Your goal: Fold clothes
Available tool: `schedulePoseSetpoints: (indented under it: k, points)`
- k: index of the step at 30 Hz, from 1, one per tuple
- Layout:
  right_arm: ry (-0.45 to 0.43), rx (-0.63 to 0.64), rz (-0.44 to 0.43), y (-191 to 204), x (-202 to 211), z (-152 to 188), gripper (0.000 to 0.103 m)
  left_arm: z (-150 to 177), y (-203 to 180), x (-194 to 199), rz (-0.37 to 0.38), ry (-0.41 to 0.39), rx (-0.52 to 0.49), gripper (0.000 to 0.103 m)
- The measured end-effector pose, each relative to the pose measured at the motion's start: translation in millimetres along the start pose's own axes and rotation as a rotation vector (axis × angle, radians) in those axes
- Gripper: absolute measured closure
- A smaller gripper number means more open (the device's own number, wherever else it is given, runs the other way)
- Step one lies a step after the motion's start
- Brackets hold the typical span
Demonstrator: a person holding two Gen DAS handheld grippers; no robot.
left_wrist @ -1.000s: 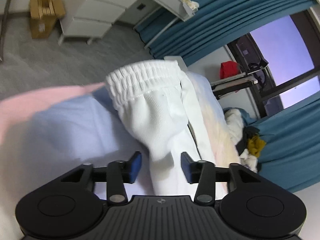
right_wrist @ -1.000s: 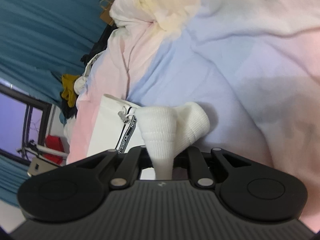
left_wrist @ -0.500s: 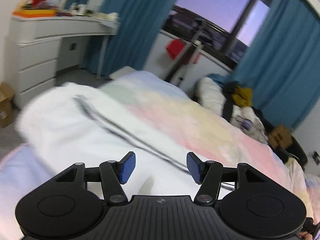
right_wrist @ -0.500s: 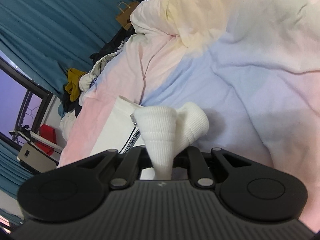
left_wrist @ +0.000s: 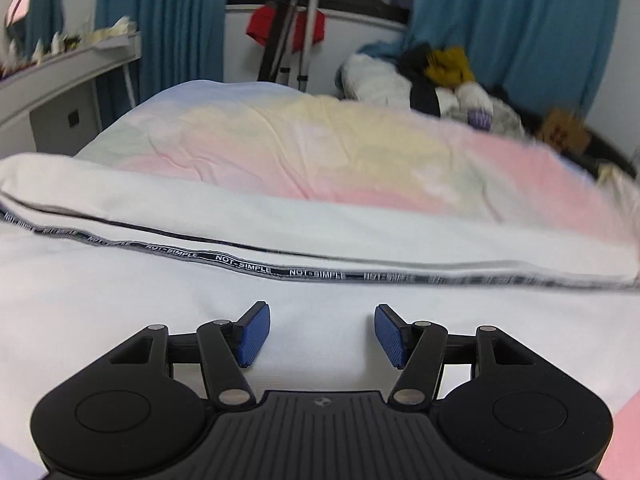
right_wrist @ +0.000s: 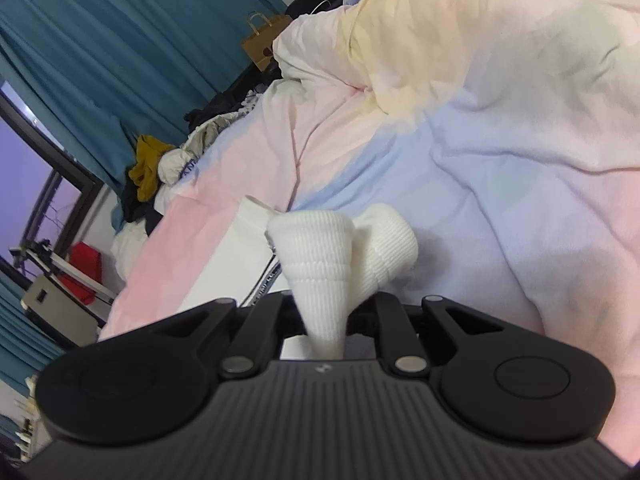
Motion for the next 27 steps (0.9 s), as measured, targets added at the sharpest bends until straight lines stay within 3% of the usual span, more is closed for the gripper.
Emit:
schedulePoseSetpoints:
  k: [4, 6, 8, 12, 18, 22, 25, 27]
  points:
    - [-0.008, -0.064, -0.005, -5.0, 10.2, 0.1, 0.091, 7.2, -3.9, -9.1, 0.007, 0.016, -0.073, 0.040]
    - [-0.019, -0.031, -0.019, 0.8, 12.9, -2.5, 0.091, 7.8, -4.1, -9.0, 0.006, 0.015, -0.095, 0.039]
    - [-0.047, 0.049, -0.027, 14.7, 19.6, -1.9, 0.091, 8.8, -4.2, -7.5, 0.008, 0.010, -0.111, 0.039]
    - [-0.162, 0.234, -0.152, 77.5, 55.4, 11.4, 0.091, 12.5, 0.6, -0.6, 0.041, -0.035, -0.124, 0.039]
    - [-0.333, 0.513, -0.343, 172.2, 110.2, 34.3, 0.091, 1.9, 30.0, 26.6, 0.116, -0.100, 0.085, 0.039]
    - [-0.353, 0.782, -0.556, 229.6, 154.6, 119.7, 0.091, -21.1, 53.8, 51.2, 0.118, -0.192, 0.151, 0.038]
    - [-0.281, 1.056, -0.683, 248.0, 170.2, 206.2, 0.091, -34.0, 78.8, 58.6, 0.050, -0.230, 0.209, 0.035]
    - [-0.182, 1.210, -0.735, 246.9, 169.3, 260.2, 0.091, -35.9, 93.3, 53.2, 0.032, -0.207, 0.272, 0.034]
Point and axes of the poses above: each gripper's, at about its wrist camera, not at the fingertips, and x roughly against the way its jaws point, y to its left, z to its underside, the point moved 1 cm from there along -x, roughly the way its jaws point, and after that the axes turned 11 degrees about -y, right-handed, at the moved point
